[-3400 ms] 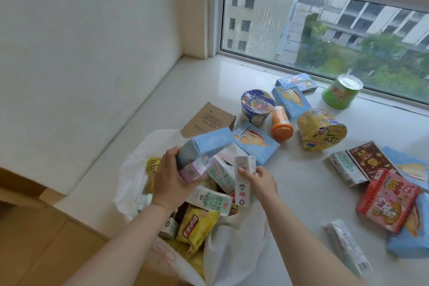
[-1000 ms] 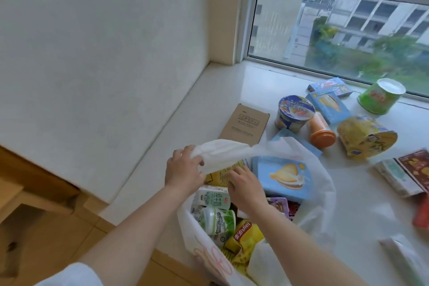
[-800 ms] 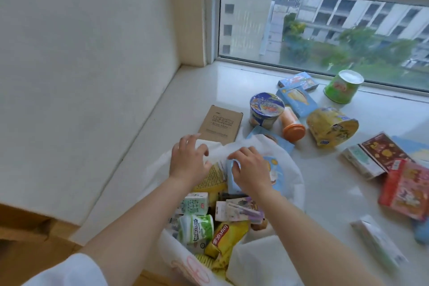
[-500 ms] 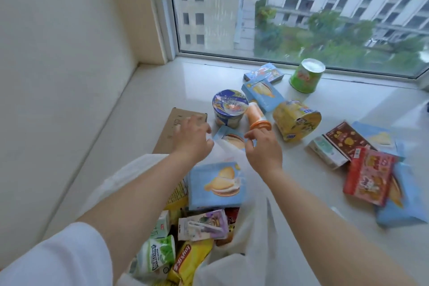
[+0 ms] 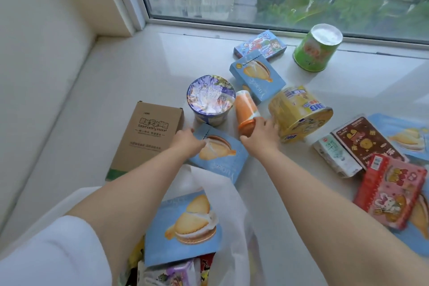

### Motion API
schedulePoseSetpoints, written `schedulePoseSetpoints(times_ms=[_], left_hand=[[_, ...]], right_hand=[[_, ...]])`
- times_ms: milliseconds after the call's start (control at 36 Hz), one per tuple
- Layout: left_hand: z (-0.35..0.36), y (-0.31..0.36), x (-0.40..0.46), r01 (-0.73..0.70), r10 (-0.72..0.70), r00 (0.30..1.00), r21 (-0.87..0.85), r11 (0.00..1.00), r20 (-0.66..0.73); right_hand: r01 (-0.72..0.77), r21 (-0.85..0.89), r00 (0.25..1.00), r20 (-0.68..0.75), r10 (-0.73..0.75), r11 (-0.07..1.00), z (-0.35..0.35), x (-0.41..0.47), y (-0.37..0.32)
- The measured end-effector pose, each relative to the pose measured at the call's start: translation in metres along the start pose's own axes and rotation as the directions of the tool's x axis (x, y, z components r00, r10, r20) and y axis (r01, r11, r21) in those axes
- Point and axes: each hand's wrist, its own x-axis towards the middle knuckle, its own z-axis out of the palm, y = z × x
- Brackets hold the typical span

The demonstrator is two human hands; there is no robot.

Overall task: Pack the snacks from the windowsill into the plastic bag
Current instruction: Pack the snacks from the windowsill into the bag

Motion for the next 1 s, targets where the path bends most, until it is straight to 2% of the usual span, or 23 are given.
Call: schedulePoseSetpoints(times_ms=[139,222,361,472,556,583,694,778,861,1000], left_hand=[[0.019,-0.01,0.021,0.106,-0.103,0.993,-0.048,0.993,0.053],[0.027,-0.014,0.027,0.16,-0.154,0.987,-0.157,0.975,0.049],[0.043,-0.015,0.028,0.288,-0.256,0.958,-0.451,0.845,0.132],[0.045,-0.015,0.024,0.341,-0.281,0.94,-0.492,0.801,0.194],[0.048,-0.017,0.023,0.445,-0.276,0.888,-0.537,0.716,0.368],[0.051,-0.019,0.023,0.454,-0.254,0.876,-0.523,0.721,0.411],[0.054,-0.012,0.007,0.383,-0.238,0.869,-0.285,0.879,0.434],[0.063,-0.003,-0.003,0.245,-0.175,0.889,-0.117,0.962,0.424],[0.072,0.006,-0.011,0.141,-0.156,0.918,0.068,0.988,0.365],[0.074,0.011,-0.015,0.102,-0.145,0.942,0.153,0.983,0.302]], right_hand=[[-0.085,0.044,0.996,-0.011,0.086,0.995,0.007,0.033,-0.006],[-0.124,0.189,0.992,0.018,0.123,0.974,0.013,0.046,-0.008],[-0.307,0.475,0.952,0.155,0.265,0.824,0.021,0.051,-0.006],[-0.399,0.545,0.916,0.2,0.348,0.738,0.026,0.042,0.002],[-0.456,0.618,0.886,0.249,0.39,0.64,0.029,0.031,0.01],[-0.467,0.635,0.879,0.259,0.4,0.615,0.03,0.027,0.013],[-0.494,0.688,0.858,0.288,0.424,0.532,0.035,0.008,0.02],[-0.456,0.68,0.881,0.252,0.401,0.575,0.041,-0.01,0.022],[-0.383,0.681,0.905,0.144,0.399,0.624,0.044,-0.025,0.024],[-0.256,0.674,0.92,-0.052,0.389,0.693,0.032,-0.045,0.046]])
